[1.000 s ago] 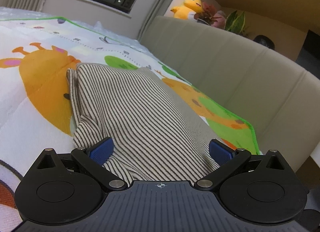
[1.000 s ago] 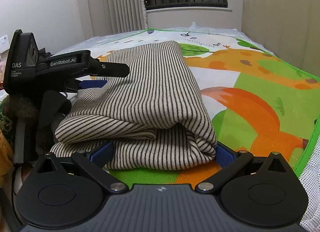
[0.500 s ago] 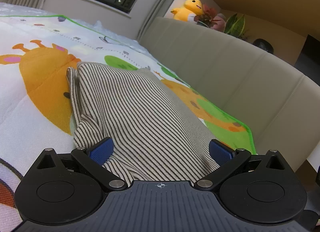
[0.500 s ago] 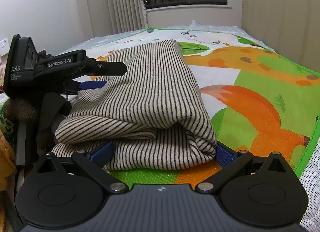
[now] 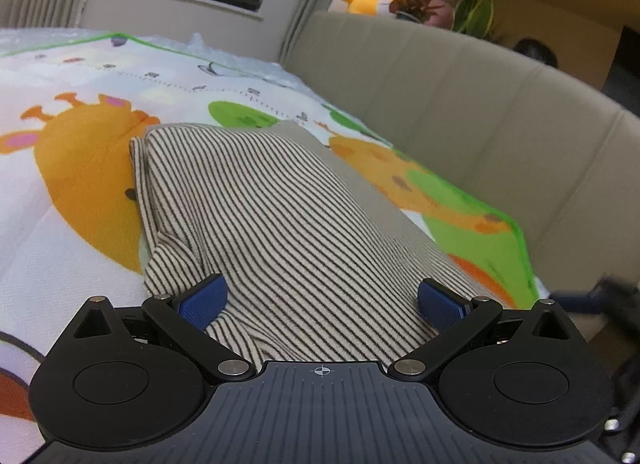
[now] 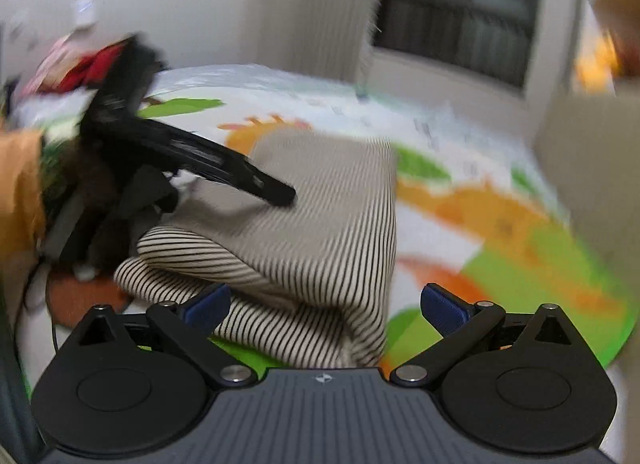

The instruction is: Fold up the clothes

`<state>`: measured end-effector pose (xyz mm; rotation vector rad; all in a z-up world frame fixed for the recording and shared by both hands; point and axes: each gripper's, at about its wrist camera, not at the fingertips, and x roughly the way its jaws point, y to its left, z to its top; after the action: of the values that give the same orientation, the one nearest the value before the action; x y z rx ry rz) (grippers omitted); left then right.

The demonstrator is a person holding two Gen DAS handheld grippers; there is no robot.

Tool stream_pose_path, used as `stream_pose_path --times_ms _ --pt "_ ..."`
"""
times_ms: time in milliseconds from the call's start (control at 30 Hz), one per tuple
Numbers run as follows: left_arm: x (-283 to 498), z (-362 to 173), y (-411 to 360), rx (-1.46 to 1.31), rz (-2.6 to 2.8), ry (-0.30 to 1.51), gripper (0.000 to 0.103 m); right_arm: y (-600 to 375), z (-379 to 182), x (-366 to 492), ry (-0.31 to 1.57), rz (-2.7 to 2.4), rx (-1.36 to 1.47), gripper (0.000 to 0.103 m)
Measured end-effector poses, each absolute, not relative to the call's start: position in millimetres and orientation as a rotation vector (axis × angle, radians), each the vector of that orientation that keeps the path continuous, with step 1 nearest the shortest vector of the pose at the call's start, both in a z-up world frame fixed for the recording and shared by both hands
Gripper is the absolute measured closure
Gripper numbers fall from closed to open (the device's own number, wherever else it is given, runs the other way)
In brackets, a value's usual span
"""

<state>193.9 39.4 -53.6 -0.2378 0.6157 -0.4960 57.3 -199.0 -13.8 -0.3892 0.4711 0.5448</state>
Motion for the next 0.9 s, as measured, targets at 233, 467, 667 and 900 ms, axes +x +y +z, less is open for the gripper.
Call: stream_pose_path --times_ms 233,467,667,900 --pt "179 -34 50 -0.27 -0.381 0.599 0.0 -163 -28 24 0.401 0.749 -0.686 0.023" --pt "151 -14 53 -0.157 -0.357 0.596 0.0 -135 -49 35 0.294 0.761 -0.846 0.014" --pt "138 -6 57 -0.106 -0.341 0.561 0.0 -132 -36 56 0.427 0.785 -0.675 0.042" --pt "100 9 61 0.097 -0.5 0.446 0.0 -184 -5 110 0.687 0.784 -0.071 0.059"
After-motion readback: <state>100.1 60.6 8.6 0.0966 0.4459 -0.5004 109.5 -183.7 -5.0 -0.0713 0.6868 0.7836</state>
